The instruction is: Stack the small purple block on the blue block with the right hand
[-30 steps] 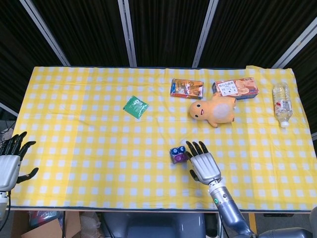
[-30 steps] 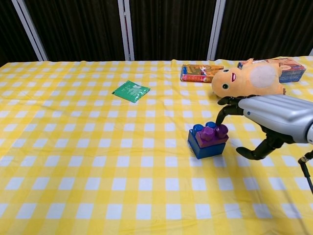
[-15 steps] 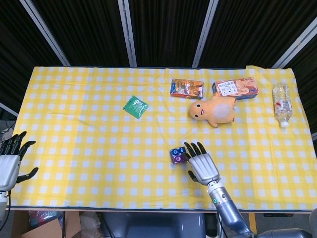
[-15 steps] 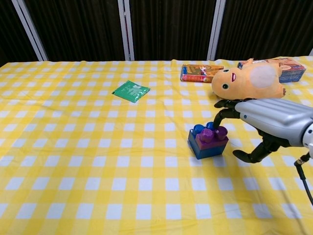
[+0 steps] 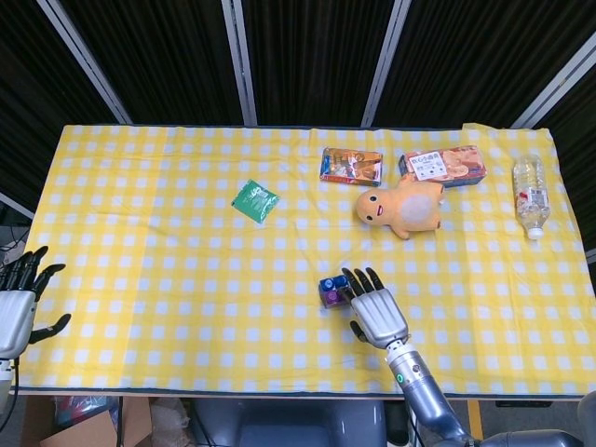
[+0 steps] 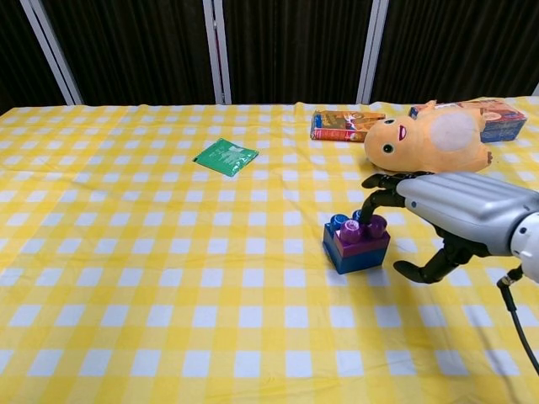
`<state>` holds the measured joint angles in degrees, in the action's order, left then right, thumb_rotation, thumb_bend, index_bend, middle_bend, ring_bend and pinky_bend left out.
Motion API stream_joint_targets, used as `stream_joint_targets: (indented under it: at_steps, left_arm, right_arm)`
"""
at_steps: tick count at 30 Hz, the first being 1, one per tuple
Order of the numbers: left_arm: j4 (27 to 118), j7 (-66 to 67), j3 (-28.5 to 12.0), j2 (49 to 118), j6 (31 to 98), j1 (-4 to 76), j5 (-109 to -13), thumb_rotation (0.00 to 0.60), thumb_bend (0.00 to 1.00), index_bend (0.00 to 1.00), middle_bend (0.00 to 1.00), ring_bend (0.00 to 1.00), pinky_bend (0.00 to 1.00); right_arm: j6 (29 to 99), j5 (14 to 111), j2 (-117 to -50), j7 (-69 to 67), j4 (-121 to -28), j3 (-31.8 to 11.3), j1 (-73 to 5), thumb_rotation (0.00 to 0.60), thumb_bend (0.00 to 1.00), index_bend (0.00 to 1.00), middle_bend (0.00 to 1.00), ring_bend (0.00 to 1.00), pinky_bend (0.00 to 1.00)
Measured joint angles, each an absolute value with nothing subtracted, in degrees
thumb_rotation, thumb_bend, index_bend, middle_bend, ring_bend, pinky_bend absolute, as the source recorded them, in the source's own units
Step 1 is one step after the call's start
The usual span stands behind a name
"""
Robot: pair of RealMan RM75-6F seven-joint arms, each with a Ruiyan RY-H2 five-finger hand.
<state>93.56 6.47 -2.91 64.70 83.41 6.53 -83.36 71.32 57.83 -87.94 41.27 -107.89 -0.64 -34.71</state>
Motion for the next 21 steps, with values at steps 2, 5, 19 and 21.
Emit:
stream_joint_targets:
  at_steps: [2,5,19,21]
  left_arm:
    - [93.54,6.4,-2.95,64.66,83.41,6.51,-83.27,0.6,0.24,0.2,0.0,0.0,0.1]
    - [93.55,6.38,-2.96,64.64,83.44,6.51,-83.32,0.6,0.24,0.2,0.0,0.0,0.1]
    - [93.41,6.42,-3.07,64.7,83.3,6.56,-83.04,0.6,0.24,0.2,0.0,0.0,0.1]
    - [93.4,6.54,-3.07,64.74,83.22,6.59,-82.99,0.6,0.24,0.2,0.0,0.0,0.1]
  right_arm:
    - [71.18,57.78,-88.09,41.39,-107.79,-0.72,-34.64,0.6,0.45,0.27,0.0,0.0,0.0]
    - [70.93,57.72,-88.4,41.44,-107.41,-0.73,-34.51,0.6,0.45,0.27,0.0,0.0,0.0]
    - [71.78,59.96,-86.93,41.17,-110.03,-1.68,-33.86,0.6,0.45,0.27,0.0,0.0,0.0]
    - [72.48,61.04,-86.14,41.36,-111.7,-1.86,-33.73,0.6,0.45,0.27,0.0,0.0,0.0]
